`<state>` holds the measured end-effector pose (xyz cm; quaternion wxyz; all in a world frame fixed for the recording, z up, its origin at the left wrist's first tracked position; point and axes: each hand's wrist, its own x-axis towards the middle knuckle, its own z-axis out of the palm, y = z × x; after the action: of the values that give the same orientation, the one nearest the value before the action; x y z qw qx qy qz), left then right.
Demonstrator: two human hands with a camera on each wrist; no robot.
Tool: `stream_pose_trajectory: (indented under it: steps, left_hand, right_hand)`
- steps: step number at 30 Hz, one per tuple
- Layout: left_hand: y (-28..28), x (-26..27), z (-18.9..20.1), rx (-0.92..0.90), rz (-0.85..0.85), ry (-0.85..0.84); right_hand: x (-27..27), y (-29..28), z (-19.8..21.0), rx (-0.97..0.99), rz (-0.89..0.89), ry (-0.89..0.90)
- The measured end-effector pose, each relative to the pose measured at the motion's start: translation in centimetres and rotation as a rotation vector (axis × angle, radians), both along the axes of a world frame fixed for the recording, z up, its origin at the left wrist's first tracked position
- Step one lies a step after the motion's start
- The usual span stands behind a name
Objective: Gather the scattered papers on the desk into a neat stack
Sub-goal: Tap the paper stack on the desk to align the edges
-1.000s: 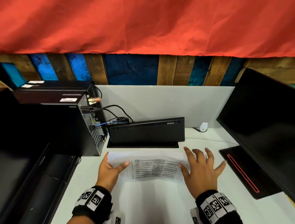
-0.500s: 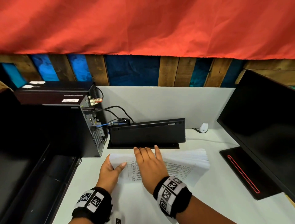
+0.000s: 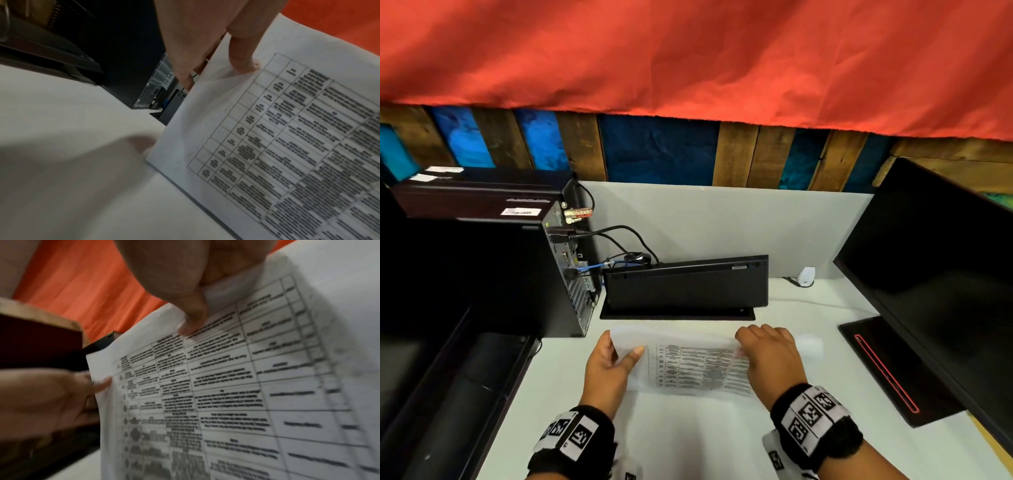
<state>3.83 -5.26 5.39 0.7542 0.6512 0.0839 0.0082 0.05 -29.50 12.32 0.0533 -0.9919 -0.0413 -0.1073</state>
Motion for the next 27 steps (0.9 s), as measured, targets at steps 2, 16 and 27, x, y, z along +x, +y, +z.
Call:
stream_pose_trajectory:
  steps: [2,16,27]
  left_hand:
    - [0.2,0.0,-0.6,0.076,0.082,0.064]
    - [-3.7,-0.6,4.9,-0.073,-0.092,-0.064]
    - [-5.9,-1.4,5.4,0.093,-0.063,-0.208]
  right_hand:
    - [0.4,-0.4,0.2,0.179,-0.041,-0.035]
    - [0.0,-1.7,-2.0,1.429,-0.21,0.003]
    - [-1.1,-1.4,-1.0,1.428,-0.176,-0.227]
